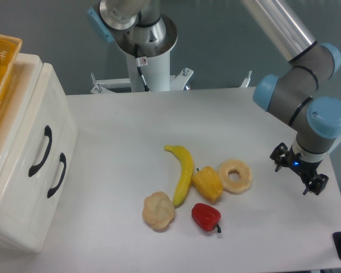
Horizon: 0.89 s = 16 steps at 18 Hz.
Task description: Slide open the top white drawer
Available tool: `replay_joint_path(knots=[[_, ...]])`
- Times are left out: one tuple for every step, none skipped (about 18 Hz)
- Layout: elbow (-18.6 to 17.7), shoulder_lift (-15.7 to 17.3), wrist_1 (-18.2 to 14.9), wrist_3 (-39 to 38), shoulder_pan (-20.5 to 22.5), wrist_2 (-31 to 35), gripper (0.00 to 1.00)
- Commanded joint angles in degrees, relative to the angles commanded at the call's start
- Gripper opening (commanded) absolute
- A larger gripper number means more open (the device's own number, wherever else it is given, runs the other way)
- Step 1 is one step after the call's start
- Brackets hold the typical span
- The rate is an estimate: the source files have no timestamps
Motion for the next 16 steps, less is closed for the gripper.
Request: replay_joint_path(knots=[[0.17,0.00,0.00,0.00,0.00,0.00,1.00],[0.18,0.09,0.00,0.00,0.00,0.09,1.00],[0.00,0.09,-0.09,0.00,0.00,0.43,1.00],[0.00,0.09,0.00,0.00,-0.17,0.52,1.00],[-0.09,0.17,-0.09,0.00,-0.18,0.44,1.00],[-0.61,0.61,-0.09,0.00,-0.18,0.35,1.00],[-1.66,1.05,0.09,0.09,-0.18,0.09,1.00],[-2.89,1.23,0.61,0.17,-0.09,-0.35,1.00],[-3.25,1.49,0.96,0.09,0.00,-0.79,1.00],[-3.34,1.84,0.97,0.09,-0.17,-0.79,1.00],[-3.86,1.93,1.14,0.09,-0.18,-0.79,1.00],[-4.65,2.19,1.66,0.09,0.00,-0.79,1.00],[-5.09,2.20,2.54,0.00,0.09,-0.79,1.00],[-5.53,2.11,2.98,0.00,0.35,-0.79,1.00],[-6.32,2.11,3.16,-0.09,0.53,-0.79,1.00],[-6.68,2.20,3.43,-0.61,0.44,-0.79,1.00]])
